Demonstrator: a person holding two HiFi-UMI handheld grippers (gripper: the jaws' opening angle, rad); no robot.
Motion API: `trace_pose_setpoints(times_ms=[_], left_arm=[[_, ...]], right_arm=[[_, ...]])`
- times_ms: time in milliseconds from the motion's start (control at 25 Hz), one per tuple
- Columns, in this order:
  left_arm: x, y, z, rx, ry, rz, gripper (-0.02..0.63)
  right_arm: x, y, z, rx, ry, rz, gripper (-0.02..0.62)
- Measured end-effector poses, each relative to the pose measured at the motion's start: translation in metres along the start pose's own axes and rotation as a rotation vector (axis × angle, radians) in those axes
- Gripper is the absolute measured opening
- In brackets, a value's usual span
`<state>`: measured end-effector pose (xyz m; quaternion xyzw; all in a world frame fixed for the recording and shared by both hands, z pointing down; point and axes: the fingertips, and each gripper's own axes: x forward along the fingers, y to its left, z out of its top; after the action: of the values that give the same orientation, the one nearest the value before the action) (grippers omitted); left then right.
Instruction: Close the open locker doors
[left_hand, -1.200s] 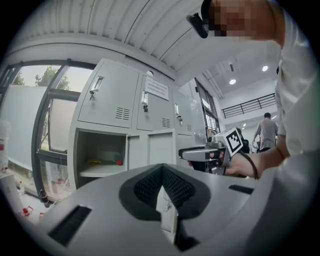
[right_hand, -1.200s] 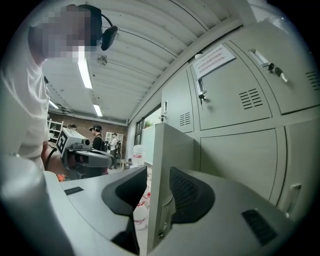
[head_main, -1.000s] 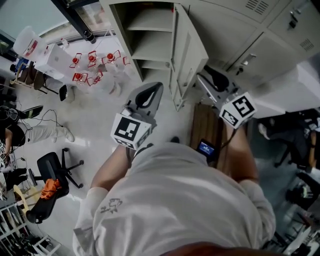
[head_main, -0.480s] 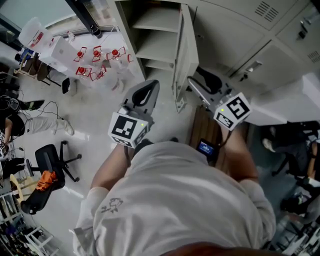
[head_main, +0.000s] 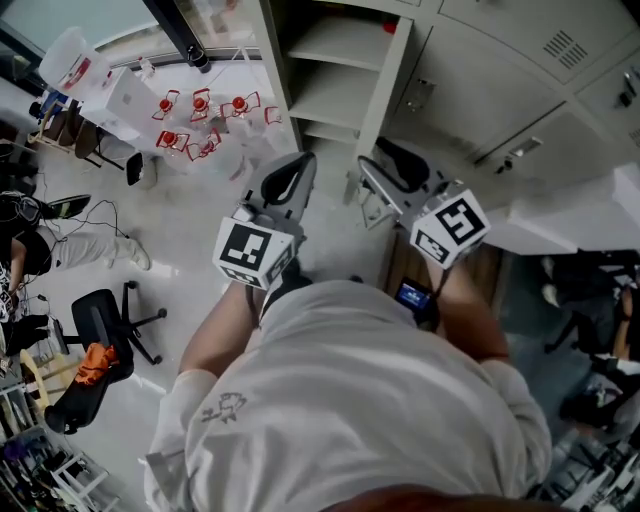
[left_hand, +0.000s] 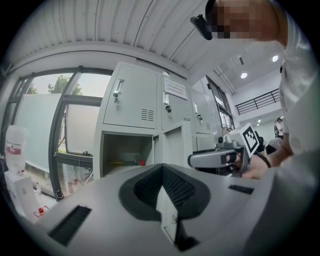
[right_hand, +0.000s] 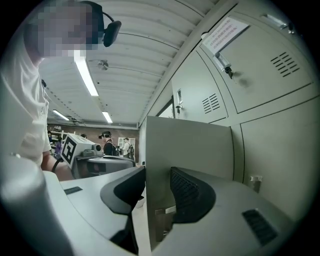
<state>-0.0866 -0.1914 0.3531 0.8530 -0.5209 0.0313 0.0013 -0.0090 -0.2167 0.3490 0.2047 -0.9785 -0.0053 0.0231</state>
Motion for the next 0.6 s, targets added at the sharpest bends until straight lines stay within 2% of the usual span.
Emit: trace_pose_setpoints(times_ms=[280, 600], left_arm=[[-0.003, 0.049, 0.001, -0.003, 0.001, -0.058, -0.005], [-0.006, 0.097, 0.002, 0.0, -0.015, -0.138, -0.005]], right_arm=[[0.048, 0.007, 0.0, 0.004, 0.008, -0.105, 0.15], [0.102, 0.006, 0.003, 0.002, 0.008, -0.288, 0.152]])
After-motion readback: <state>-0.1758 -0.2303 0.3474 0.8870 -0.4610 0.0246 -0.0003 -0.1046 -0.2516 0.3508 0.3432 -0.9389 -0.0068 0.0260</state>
